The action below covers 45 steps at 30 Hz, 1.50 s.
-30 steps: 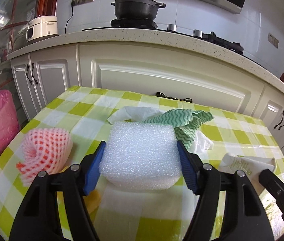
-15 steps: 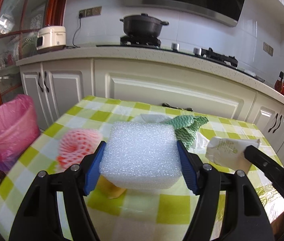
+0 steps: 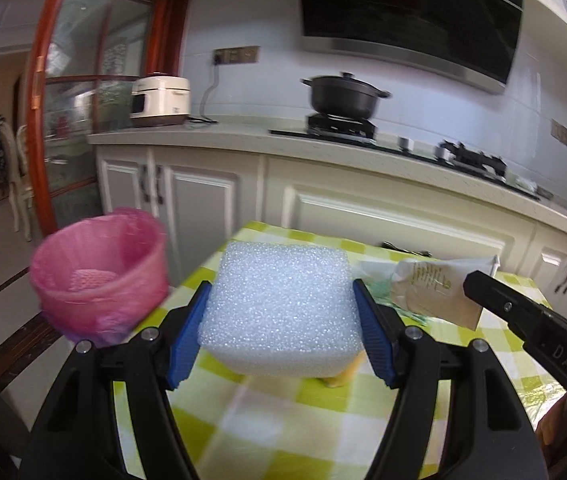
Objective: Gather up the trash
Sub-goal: 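Carry foam block and paper cup to the pink bin and release them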
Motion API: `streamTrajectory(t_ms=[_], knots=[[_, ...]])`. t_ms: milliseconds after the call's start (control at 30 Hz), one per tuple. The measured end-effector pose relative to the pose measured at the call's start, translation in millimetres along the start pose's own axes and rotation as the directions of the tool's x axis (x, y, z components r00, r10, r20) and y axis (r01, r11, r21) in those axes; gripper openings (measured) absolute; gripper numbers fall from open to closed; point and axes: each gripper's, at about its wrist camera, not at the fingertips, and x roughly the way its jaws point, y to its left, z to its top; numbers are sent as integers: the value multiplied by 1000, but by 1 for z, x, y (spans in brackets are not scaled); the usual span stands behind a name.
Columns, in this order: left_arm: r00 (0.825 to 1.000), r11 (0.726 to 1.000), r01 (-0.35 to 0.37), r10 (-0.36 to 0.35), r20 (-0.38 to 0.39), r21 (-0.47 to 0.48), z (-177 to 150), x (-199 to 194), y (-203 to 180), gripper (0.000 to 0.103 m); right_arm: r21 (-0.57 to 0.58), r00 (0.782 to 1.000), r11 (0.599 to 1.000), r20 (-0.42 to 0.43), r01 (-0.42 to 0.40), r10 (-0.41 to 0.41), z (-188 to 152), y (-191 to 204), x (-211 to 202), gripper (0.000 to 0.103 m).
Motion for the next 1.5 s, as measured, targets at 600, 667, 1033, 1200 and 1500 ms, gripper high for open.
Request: streamTrajectory(t_ms=[600, 667, 1033, 1200, 1500], knots=[[963, 957, -267, 270, 20, -116, 30, -19, 169, 67, -89, 944, 941, -91, -326, 318, 27, 128, 119, 5], [956, 949, -290, 293, 7, -122, 33, -7, 185, 67, -88, 934, 933, -104, -350, 340, 31, 136, 137, 5], [943, 923, -332, 328, -51, -194, 53, 56, 265, 67, -78, 882, 890, -199, -449, 427, 43, 169, 245, 5], [947, 922, -321, 309, -90, -214, 51, 87, 291, 67, -65, 867, 885, -245, -461, 433, 38, 172, 284, 5], [937, 917, -342, 319, -139, -203, 43, 120, 302, 73, -6, 848, 890, -305, -457, 433, 29, 162, 315, 12]])
